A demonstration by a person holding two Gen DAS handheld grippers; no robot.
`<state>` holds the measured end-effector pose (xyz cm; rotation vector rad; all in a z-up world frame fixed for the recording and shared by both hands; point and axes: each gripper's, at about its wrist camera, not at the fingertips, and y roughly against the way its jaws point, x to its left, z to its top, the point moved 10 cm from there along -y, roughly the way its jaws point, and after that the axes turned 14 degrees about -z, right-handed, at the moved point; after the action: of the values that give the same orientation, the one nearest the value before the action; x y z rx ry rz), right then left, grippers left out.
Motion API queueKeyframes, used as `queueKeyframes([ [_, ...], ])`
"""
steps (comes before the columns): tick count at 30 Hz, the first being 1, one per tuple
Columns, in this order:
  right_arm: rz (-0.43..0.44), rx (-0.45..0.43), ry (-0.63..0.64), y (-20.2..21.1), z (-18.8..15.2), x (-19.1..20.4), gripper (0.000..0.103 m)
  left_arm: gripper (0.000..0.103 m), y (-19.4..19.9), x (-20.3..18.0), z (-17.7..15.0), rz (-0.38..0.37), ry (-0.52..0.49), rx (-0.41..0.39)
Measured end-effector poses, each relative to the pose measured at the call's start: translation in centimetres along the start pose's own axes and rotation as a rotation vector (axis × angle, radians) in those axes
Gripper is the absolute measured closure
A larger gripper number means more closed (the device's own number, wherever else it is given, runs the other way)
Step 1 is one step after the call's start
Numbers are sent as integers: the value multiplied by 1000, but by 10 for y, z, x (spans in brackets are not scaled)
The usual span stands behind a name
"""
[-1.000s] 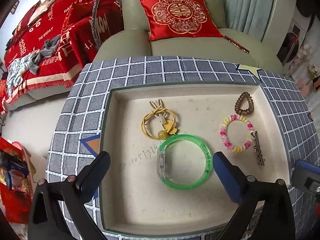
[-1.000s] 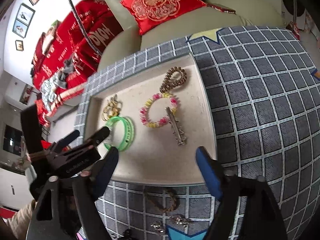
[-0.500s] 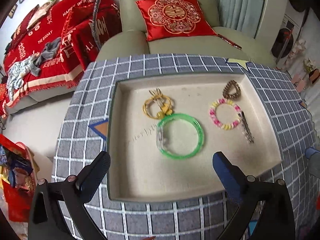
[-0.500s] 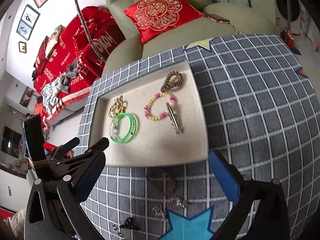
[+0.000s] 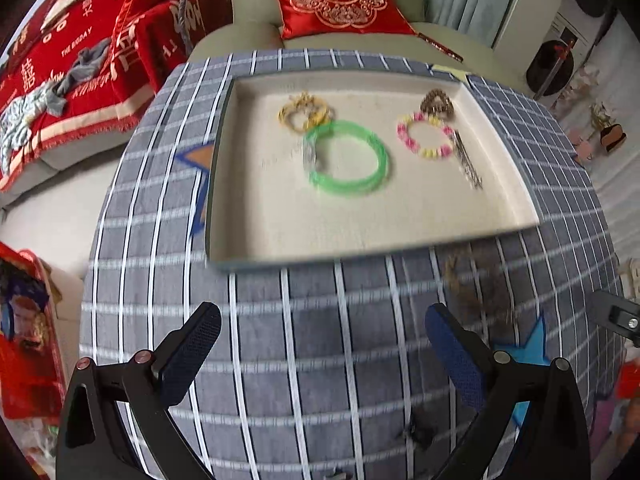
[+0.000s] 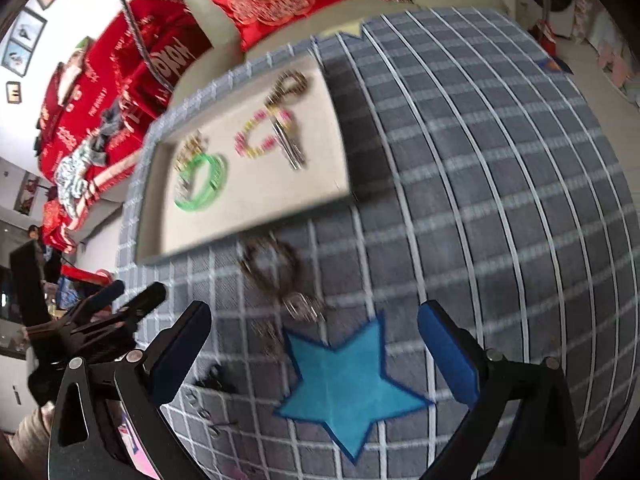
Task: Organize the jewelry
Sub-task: 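Move both tools back to the jewelry beside the tray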
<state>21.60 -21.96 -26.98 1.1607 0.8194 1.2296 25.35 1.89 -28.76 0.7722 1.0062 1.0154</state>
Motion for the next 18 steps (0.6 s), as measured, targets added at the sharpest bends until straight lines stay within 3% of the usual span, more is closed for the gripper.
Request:
queueKeyframes([
  [8,-71,85,2,-21,-42,-16,0,0,10,2,-48,-25,49,24],
  [18,-148,55,123,-26,-39,-15,0,0,14,-15,-78,-67,86,40],
])
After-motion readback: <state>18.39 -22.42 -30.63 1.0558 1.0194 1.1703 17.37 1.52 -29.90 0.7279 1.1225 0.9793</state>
